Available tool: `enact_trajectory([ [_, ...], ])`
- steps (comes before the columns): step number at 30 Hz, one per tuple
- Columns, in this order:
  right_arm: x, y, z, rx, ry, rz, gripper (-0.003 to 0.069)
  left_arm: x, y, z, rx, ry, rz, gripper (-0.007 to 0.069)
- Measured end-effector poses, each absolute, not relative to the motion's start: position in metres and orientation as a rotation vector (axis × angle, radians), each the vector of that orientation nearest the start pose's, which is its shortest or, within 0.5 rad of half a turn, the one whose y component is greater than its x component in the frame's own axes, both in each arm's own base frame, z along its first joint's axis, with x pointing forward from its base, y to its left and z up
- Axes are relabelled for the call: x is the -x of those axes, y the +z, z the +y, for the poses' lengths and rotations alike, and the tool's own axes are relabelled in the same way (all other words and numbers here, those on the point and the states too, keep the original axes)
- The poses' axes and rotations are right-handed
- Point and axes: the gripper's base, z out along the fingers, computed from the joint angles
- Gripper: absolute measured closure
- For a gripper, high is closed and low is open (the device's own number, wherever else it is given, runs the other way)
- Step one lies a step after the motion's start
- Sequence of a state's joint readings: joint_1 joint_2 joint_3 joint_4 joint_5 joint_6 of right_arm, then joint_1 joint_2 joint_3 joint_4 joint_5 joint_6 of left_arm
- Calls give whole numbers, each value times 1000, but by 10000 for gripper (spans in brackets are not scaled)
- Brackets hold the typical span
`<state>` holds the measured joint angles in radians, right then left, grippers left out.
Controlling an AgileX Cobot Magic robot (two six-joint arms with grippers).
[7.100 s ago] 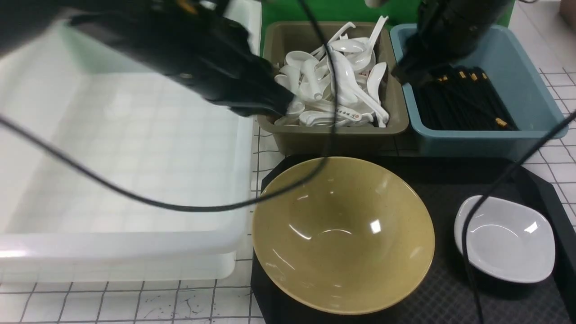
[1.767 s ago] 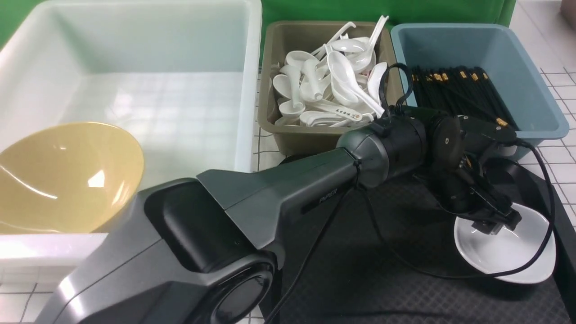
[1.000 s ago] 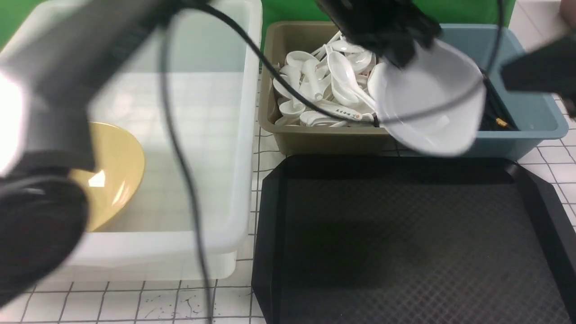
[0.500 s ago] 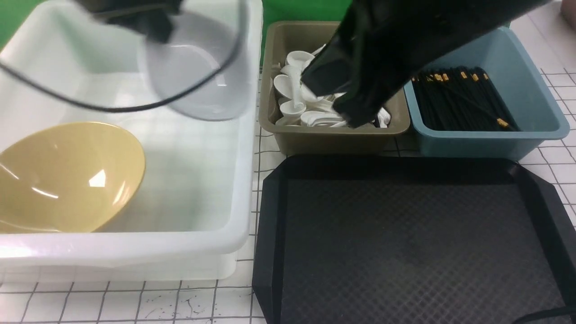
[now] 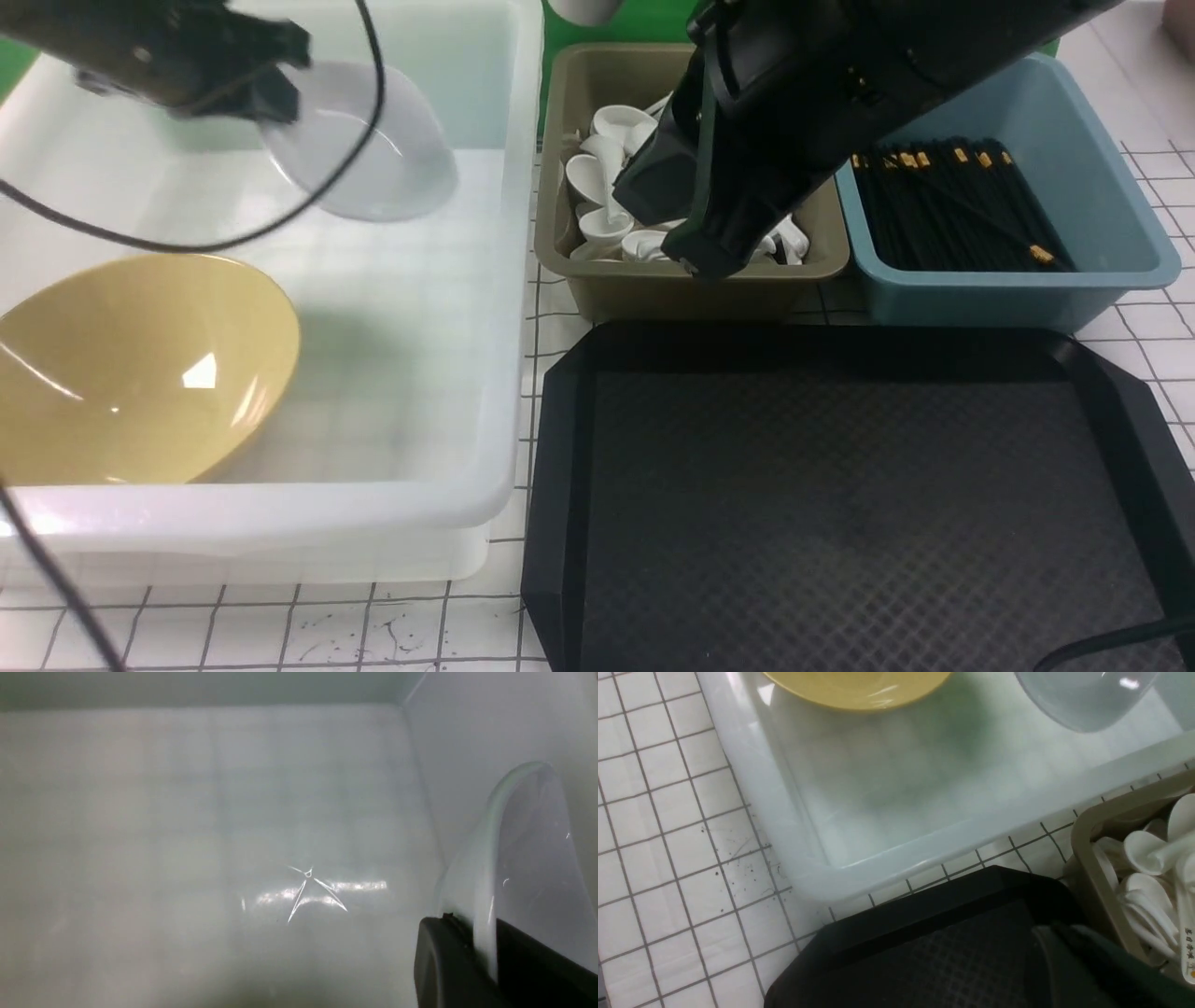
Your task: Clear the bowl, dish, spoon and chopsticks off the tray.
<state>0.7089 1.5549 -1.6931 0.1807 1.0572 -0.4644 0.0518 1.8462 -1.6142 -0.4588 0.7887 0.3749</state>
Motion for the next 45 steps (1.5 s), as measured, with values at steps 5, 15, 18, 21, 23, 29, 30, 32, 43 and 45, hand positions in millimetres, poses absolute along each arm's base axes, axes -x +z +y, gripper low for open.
enact_trajectory([
  [5, -245, 417, 228, 1309, 328, 2026, 610, -452, 237, -7, -147, -388, 2478, 620],
  [15, -249, 409, 230, 1333, 301, 2056, 610, -467, 196, -8, -143, -419, 2486, 592],
  [18, -249, 409, 229, 1337, 294, 2060, 610, -467, 198, -9, -169, -425, 2492, 538],
  [21, -250, 408, 228, 1343, 275, 2065, 610, -470, 216, -12, -255, -451, 2505, 399],
  [23, -250, 407, 226, 1341, 259, 2086, 610, -471, 236, -14, -309, -470, 2505, 304],
  [29, -247, 407, 220, 1330, 222, 2146, 610, -464, 295, -15, -391, -473, 2509, 179],
  [30, -245, 409, 217, 1315, 213, 2163, 610, -458, 314, -15, -390, -460, 2521, 177],
  [32, -242, 412, 213, 1314, 203, 2168, 610, -451, 332, -13, -387, -420, 2526, 189],
  [43, -196, 438, 172, 1203, 222, 2097, 610, -325, 420, -8, -352, -233, 2473, 606],
  [45, -186, 437, 163, 1164, 230, 2062, 610, -291, 423, -9, -351, -221, 2463, 624],
])
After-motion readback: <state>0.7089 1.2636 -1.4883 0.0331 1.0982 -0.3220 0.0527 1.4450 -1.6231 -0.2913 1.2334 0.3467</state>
